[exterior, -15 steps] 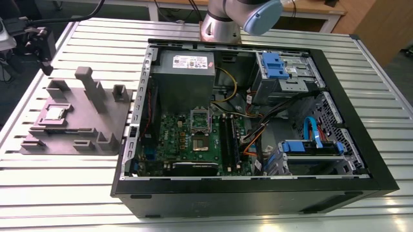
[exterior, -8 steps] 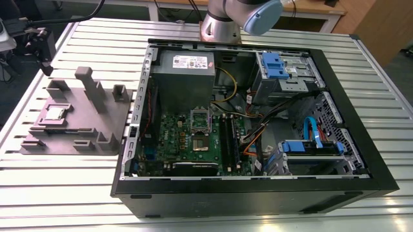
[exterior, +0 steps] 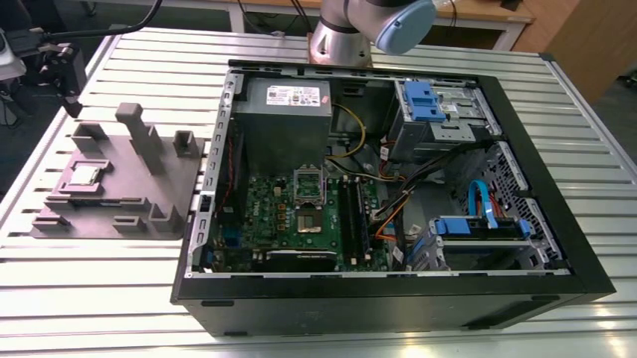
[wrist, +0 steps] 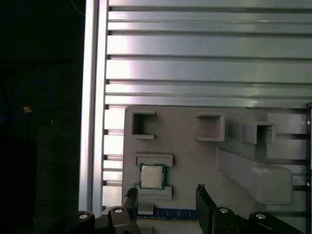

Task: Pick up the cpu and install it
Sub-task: 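Pick up the cpu and move it towards the insertion slot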

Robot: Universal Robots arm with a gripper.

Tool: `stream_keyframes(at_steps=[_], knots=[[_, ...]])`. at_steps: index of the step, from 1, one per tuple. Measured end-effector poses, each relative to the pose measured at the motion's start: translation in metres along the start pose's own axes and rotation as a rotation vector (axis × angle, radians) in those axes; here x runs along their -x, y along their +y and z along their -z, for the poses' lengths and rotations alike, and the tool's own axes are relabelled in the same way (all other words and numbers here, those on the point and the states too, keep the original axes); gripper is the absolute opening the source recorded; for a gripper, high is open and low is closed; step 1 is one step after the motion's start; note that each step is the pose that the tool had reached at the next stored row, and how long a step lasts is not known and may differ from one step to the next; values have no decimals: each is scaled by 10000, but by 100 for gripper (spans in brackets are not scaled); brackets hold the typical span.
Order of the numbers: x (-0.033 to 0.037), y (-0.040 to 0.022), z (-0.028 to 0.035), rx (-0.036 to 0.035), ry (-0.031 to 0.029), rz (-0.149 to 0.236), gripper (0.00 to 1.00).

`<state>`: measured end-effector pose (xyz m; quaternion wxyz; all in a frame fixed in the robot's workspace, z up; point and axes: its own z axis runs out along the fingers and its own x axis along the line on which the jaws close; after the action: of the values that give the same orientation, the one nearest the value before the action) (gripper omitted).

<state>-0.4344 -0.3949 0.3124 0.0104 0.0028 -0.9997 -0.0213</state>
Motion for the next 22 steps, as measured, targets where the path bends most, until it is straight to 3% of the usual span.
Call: stream_keyframes(at_steps=[4,7,22], knots=[[0,-1,-21,1,-2,0,60],[-1,-4,-71,0,-1,0,72],[-132,-68,-329,11,-21,1,72]])
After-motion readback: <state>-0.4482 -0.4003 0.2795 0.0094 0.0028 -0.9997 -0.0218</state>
